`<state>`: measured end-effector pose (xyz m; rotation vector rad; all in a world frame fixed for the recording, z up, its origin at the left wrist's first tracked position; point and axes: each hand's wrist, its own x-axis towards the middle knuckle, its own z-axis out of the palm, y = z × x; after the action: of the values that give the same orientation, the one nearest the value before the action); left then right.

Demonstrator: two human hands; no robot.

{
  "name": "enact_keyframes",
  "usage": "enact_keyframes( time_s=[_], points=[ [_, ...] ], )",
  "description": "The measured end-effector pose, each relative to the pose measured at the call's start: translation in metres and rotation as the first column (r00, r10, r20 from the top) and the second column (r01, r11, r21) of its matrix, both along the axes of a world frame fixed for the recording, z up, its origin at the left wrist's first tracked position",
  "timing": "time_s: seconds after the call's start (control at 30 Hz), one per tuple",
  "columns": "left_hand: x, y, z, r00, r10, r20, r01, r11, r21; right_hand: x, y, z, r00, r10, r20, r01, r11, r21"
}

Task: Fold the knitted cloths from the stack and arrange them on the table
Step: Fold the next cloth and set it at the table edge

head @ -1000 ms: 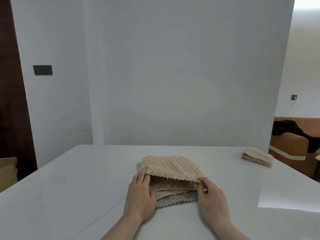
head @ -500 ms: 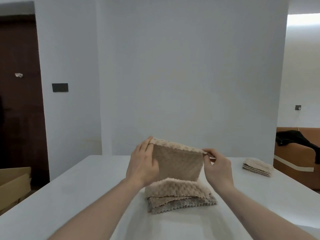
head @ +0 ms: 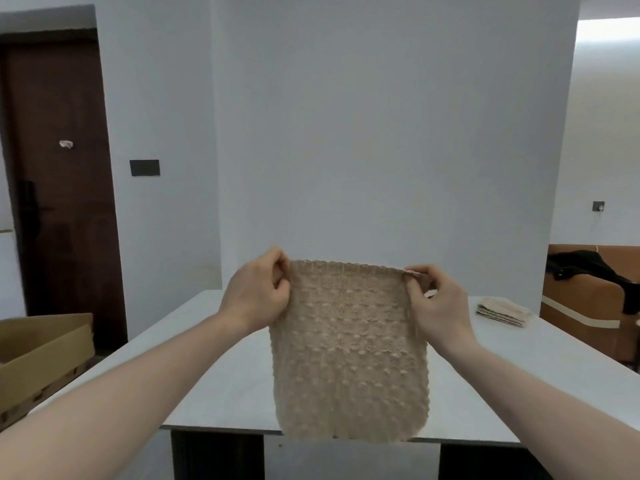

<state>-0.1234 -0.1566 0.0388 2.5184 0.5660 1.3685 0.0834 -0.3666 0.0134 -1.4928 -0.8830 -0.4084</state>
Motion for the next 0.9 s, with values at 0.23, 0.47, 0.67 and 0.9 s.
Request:
enact_keyframes(
  time_s=[0.23, 0.47, 0.67, 0.9],
  points=[
    [-0.001, 0.016, -0.031, 0.989, 0.002, -0.146, -0.047, 0.951, -0.305, 0.012, 0.0, -0.023, 0.993, -0.053, -0.102, 0.032, 0.979, -0.203],
    [0.034, 0.04, -0.072, 0.973, 0.088, -0.213, -0.174, 0.89, -0.423, 0.04, 0.028, -0.056, 0.976, -0.13, -0.174, 0.055, 0.923, -0.382],
    [0.069, 0.064, -0.101, 0.994, 0.004, -0.108, -0.082, 0.675, -0.733, 0.068, 0.06, -0.085, 0.958, -0.175, -0.227, 0.068, 0.908, -0.414],
    [0.092, 0.084, -0.11, 1.0, -0.022, 0.008, 0.019, 0.533, -0.846, 0.094, 0.084, -0.093, 0.95, -0.171, -0.262, 0.057, 0.918, -0.393]
  ],
)
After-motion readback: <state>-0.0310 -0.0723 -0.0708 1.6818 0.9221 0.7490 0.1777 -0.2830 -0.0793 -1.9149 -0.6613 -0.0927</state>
